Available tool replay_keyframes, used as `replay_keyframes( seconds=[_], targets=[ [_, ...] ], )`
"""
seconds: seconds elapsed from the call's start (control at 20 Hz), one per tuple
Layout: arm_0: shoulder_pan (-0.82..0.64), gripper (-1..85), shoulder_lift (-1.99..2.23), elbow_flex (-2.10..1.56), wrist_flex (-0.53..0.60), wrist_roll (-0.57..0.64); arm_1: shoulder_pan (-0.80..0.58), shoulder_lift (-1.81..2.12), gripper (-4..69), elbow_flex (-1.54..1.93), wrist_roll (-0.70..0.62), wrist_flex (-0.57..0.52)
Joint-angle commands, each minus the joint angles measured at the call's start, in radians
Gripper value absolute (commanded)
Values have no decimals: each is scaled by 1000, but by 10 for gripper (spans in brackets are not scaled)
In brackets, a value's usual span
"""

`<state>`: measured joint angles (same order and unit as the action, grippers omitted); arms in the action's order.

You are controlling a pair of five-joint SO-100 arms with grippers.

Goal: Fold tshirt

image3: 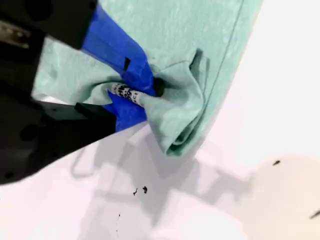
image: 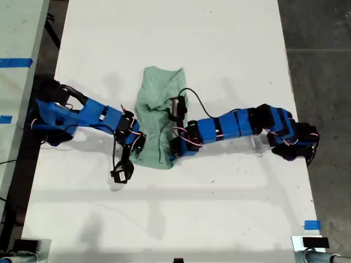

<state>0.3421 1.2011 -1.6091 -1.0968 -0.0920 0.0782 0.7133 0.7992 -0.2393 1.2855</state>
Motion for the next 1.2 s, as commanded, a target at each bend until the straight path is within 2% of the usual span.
replay_keyframes(
  seconds=[0.0, 0.1, 0.25, 0.45, 0.5, 0.7, 0.85, 0.95, 1.15],
  targets=[
    [-11, 1, -5, 48, 11, 11, 23, -17, -11, -2, -5, 12],
    [-11, 1, -6, 110, -8, 31, 38, 31, -11, 0, -5, 46],
    [-3, 1, -12, 307, -58, 158, 75, 186, -11, 75, -31, 86],
    [41, 1, -173, 821, -288, 290, 156, 436, -10, 175, -80, 127],
    [52, 1, -199, 904, -311, 302, 176, 474, -10, 173, -84, 138],
    [66, 1, -152, 888, -285, 301, 206, 561, -10, 170, -80, 143],
    [12, 1, -120, 861, -321, 298, 127, 598, -10, 206, -49, 149],
    [-58, 1, -80, 856, -390, 311, 37, 657, -10, 242, -41, 152],
    [-279, 1, 3, 836, -500, 439, -204, 807, -10, 390, -117, 124]
  ],
)
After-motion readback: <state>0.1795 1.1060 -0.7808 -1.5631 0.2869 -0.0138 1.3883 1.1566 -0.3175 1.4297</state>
